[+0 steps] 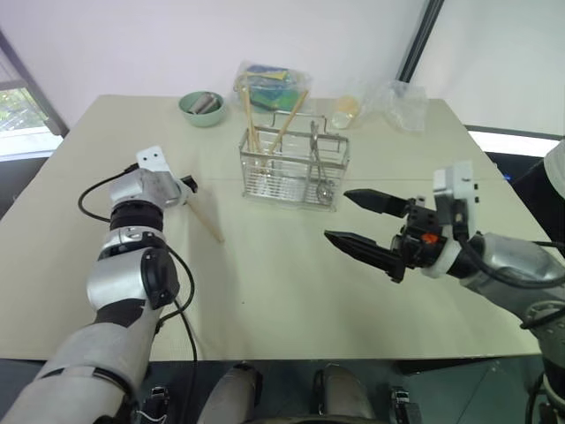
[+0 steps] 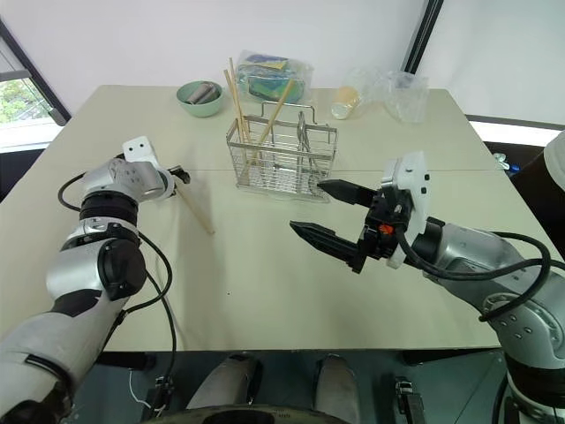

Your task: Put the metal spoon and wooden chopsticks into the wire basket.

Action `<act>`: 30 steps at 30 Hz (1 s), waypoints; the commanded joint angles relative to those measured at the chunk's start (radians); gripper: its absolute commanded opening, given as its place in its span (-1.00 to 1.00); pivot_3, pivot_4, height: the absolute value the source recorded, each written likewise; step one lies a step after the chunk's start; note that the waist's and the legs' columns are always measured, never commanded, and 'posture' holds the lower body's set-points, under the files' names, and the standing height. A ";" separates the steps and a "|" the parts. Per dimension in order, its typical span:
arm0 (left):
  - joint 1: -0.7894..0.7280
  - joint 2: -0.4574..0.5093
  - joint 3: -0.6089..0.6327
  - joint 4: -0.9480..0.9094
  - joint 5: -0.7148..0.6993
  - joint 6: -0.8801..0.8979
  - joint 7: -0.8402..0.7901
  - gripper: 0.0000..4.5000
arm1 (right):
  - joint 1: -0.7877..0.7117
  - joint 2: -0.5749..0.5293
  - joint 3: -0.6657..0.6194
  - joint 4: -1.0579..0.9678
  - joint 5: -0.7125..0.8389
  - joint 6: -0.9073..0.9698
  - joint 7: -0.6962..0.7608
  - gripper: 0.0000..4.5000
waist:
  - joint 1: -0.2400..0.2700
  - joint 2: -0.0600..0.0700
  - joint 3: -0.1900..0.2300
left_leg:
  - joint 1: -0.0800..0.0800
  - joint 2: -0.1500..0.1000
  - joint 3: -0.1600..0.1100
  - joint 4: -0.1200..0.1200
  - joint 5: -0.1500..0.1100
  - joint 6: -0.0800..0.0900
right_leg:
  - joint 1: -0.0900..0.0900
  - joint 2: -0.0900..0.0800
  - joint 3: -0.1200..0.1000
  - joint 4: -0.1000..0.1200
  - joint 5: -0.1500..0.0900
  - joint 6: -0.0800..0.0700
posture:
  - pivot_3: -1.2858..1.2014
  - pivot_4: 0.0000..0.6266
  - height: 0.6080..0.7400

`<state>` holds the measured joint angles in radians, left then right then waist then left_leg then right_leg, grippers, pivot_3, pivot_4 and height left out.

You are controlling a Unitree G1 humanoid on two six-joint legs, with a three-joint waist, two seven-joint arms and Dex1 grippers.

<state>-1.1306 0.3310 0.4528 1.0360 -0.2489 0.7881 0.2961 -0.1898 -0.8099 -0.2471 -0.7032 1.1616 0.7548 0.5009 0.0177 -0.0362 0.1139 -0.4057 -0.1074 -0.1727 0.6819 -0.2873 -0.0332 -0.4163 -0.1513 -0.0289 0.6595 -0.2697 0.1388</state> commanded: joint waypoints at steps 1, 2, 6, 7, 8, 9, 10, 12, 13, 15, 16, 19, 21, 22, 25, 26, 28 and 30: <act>-0.028 -0.011 -0.005 0.061 -0.009 -0.031 -0.030 0.75 | -0.001 -0.013 -0.036 -0.033 0.023 -0.010 -0.008 1.00 | 0.003 0.000 0.000 | 0.000 0.000 0.000 0.000 0.000 0.000 | 0.000 0.000 0.000 0.000 0.000 0.000 | 0.03 -0.52 -0.46; -0.035 -0.012 -0.002 0.078 -0.011 -0.041 -0.032 0.63 | 0.002 -0.012 -0.035 -0.036 0.021 -0.010 -0.010 1.00 | 0.005 0.000 0.000 | 0.000 0.000 0.000 0.000 0.000 0.000 | 0.000 0.000 0.000 0.000 0.000 0.000 | 0.03 -0.52 -0.46; -0.060 -0.010 -0.004 0.117 -0.013 -0.076 -0.037 -0.27 | 0.007 -0.011 -0.035 -0.038 0.016 -0.012 -0.015 1.00 | 0.024 0.000 0.000 | 0.000 0.000 0.000 0.000 0.000 0.000 | 0.000 0.000 0.000 0.000 0.000 0.000 | 0.03 -0.52 -0.46; -0.065 -0.009 -0.004 0.123 -0.013 -0.082 -0.038 -0.49 | 0.009 -0.012 -0.038 -0.038 0.016 -0.012 -0.016 1.00 | 0.026 0.000 0.000 | 0.000 0.000 0.000 0.000 0.000 0.000 | -0.001 0.000 0.000 0.000 0.000 0.000 | 0.03 -0.52 -0.46; -0.071 -0.007 -0.005 0.128 -0.012 -0.087 -0.040 -0.71 | 0.010 -0.012 -0.040 -0.037 0.017 -0.013 -0.017 1.00 | 0.027 0.000 0.000 | -0.001 0.000 0.000 0.000 0.000 0.000 | -0.001 0.000 0.000 0.000 0.000 0.000 | 0.03 -0.52 -0.46; -0.074 -0.006 -0.006 0.132 -0.011 -0.092 -0.041 -0.92 | 0.010 -0.012 -0.040 -0.036 0.016 -0.013 -0.017 1.00 | 0.027 0.000 0.000 | -0.001 0.000 0.000 0.000 0.000 0.000 | -0.001 0.000 0.000 0.000 0.000 0.000 | 0.03 -0.52 -0.46; -0.078 -0.003 -0.006 0.135 -0.011 -0.098 -0.042 -0.97 | 0.011 -0.012 -0.041 -0.034 0.014 -0.014 -0.016 1.00 | 0.026 0.000 0.000 | -0.001 -0.001 0.000 0.000 0.000 0.000 | -0.001 -0.001 0.000 0.000 0.000 0.000 | 0.03 -0.52 -0.46; -0.081 0.004 -0.009 0.137 -0.008 -0.112 -0.044 -0.97 | 0.011 -0.013 -0.041 -0.031 0.012 -0.014 -0.014 1.00 | 0.023 0.000 0.000 | -0.001 -0.001 0.000 0.000 0.000 0.000 | -0.001 -0.001 0.000 0.000 0.000 0.000 | 0.03 -0.52 -0.46; -0.081 0.009 -0.011 0.135 -0.005 -0.125 -0.045 -0.97 | 0.012 -0.014 -0.042 -0.029 0.011 -0.014 -0.013 1.00 | 0.022 0.000 0.000 | -0.001 0.000 0.000 0.000 0.000 0.000 | -0.001 -0.001 0.000 0.000 0.000 0.000 | 0.03 -0.52 -0.46; -0.080 0.020 0.012 0.129 -0.020 -0.179 -0.029 -0.97 | 0.011 -0.017 -0.045 -0.025 0.011 -0.013 -0.009 1.00 | 0.022 0.000 0.000 | -0.002 0.000 0.000 0.000 0.000 0.000 | -0.002 0.000 0.000 0.000 0.000 0.000 | 0.03 -0.52 -0.46; -0.083 0.031 0.016 0.117 -0.020 -0.232 -0.032 -0.97 | 0.011 -0.020 -0.048 -0.022 0.011 -0.012 -0.005 1.00 | 0.022 -0.001 0.000 | -0.002 0.000 0.000 0.000 0.000 0.000 | -0.002 0.000 0.000 0.000 0.000 0.000 | 0.03 -0.52 -0.46; -0.103 0.060 0.006 0.088 -0.006 -0.402 -0.075 -0.97 | 0.017 -0.031 -0.057 -0.011 0.007 -0.011 0.011 1.00 | 0.019 -0.001 0.000 | -0.003 0.001 0.001 0.000 0.000 0.000 | -0.004 0.000 0.000 0.000 0.000 0.000 | 0.03 -0.52 -0.46; -0.139 0.069 0.023 0.062 -0.033 -0.513 -0.134 -0.97 | 0.020 -0.041 -0.066 -0.003 0.009 -0.010 0.022 1.00 | 0.021 -0.001 0.000 | -0.003 0.001 0.001 0.000 0.000 0.000 | -0.004 0.000 0.001 0.001 0.000 0.000 | 0.03 -0.52 -0.46; -0.167 0.072 0.036 0.035 -0.055 -0.580 -0.174 -0.97 | 0.019 -0.046 -0.070 -0.001 0.013 -0.007 0.025 1.00 | 0.022 -0.002 0.001 | -0.003 0.001 0.001 0.000 0.000 0.000 | -0.004 0.000 0.001 0.000 0.000 0.000 | 0.03 -0.52 -0.46; -0.244 0.071 0.057 -0.025 -0.109 -0.696 -0.285 -0.97 | 0.018 -0.054 -0.077 0.003 0.018 -0.002 0.031 1.00 | 0.027 -0.004 0.001 | -0.005 0.001 0.000 0.001 0.000 -0.001 | -0.005 0.000 0.000 0.000 0.000 0.000 | 0.03 -0.52 -0.46; -0.270 0.067 0.065 -0.039 -0.133 -0.700 -0.315 -0.97 | 0.018 -0.056 -0.077 0.005 0.018 -0.001 0.032 1.00 | 0.025 -0.004 0.001 | -0.005 0.000 0.001 0.001 0.000 -0.001 | -0.004 -0.001 0.000 -0.001 0.000 0.000 | 0.03 -0.52 -0.46; -0.332 0.053 0.105 -0.054 -0.216 -0.653 -0.380 -0.97 | 0.017 -0.055 -0.074 0.003 0.018 0.002 0.027 1.00 | 0.023 -0.004 0.001 | -0.005 0.000 0.001 0.001 0.000 0.000 | -0.003 -0.002 0.000 -0.003 0.000 0.000 | 0.03 -0.52 -0.46; -0.380 0.039 0.147 -0.050 -0.299 -0.579 -0.433 -0.97 | 0.017 -0.053 -0.074 -0.002 0.025 0.005 0.018 1.00 | 0.020 -0.002 -0.001 | -0.004 0.000 0.002 0.001 0.000 0.000 | -0.002 -0.002 0.000 -0.006 0.000 0.000 | 0.03 -0.52 -0.46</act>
<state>-1.4908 0.3795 0.5745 0.9987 -0.4831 0.1651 -0.0901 -0.1646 -0.8512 -0.2932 -0.6899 1.1635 0.7604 0.5237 0.0381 -0.0378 0.1133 -0.4093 -0.1077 -0.1703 0.6824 -0.2879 -0.0322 -0.4176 -0.1531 -0.0292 0.6539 -0.2694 0.1387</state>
